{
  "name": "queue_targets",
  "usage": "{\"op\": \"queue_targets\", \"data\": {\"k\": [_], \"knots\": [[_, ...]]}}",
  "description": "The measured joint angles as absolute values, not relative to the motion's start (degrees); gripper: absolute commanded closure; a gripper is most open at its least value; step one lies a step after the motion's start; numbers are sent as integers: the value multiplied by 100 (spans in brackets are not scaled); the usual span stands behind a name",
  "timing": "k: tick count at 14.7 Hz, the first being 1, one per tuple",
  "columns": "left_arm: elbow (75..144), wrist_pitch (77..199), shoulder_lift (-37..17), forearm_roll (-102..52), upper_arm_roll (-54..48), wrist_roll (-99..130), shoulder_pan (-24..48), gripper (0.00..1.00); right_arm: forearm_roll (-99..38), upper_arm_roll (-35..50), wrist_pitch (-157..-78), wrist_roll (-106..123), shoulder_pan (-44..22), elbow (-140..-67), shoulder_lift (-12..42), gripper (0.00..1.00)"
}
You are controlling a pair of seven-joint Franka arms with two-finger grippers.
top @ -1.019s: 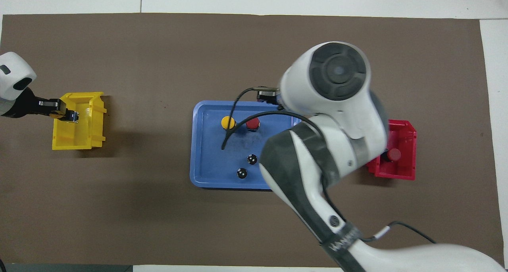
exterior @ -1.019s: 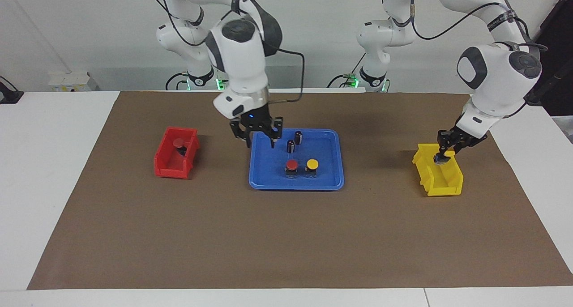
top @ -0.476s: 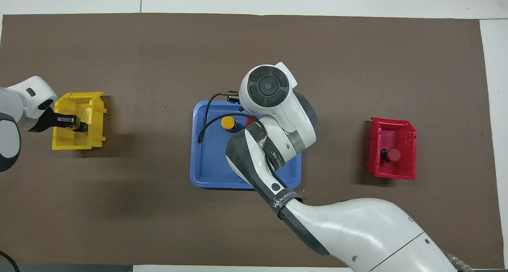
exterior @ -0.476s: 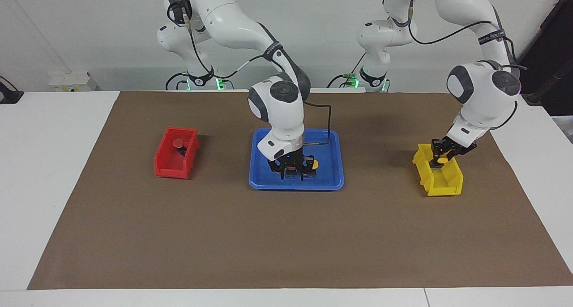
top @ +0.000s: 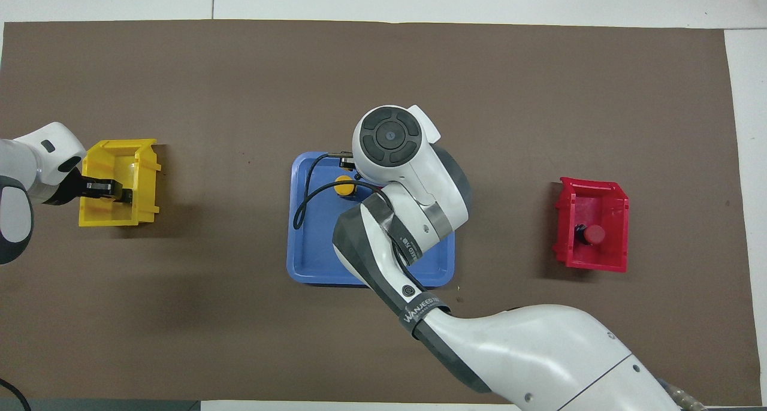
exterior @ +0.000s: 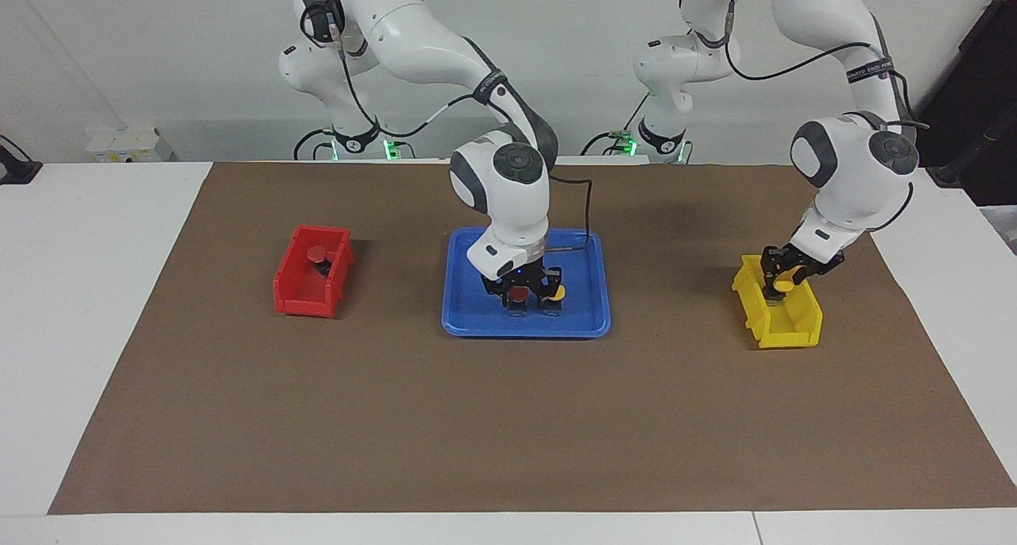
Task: Sort red and yellow buttons by color
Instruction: 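Grasp the other red button with the right gripper while the left gripper releases, then drop the red button in the red bin while the left gripper reaches the tray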
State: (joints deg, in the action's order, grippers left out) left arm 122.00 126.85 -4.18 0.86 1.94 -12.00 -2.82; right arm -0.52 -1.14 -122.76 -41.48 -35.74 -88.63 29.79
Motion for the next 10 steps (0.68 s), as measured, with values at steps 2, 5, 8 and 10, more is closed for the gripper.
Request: {"op": "queue_targets", "data": {"k": [2,5,8,10], "knots": [[11858,12235,-386,86,188,-1205,-281,0,-52,-113,-12270,-4146,-3574,-8960,2965,40],[10883,11057,-278,86,151,-1239,-273,0,-52,-69,-12272,-4138,-3575,-9144,2917,68],[9826,9740,13,87,60,-1279,-202,0,-57,-57,-12256,-4112,-3547,-9187,2819,78],[9267,8893,161,87,26,-1312,22,0,-59,-70,-11899,-3871,-3352,-9148,2555,78]]}}
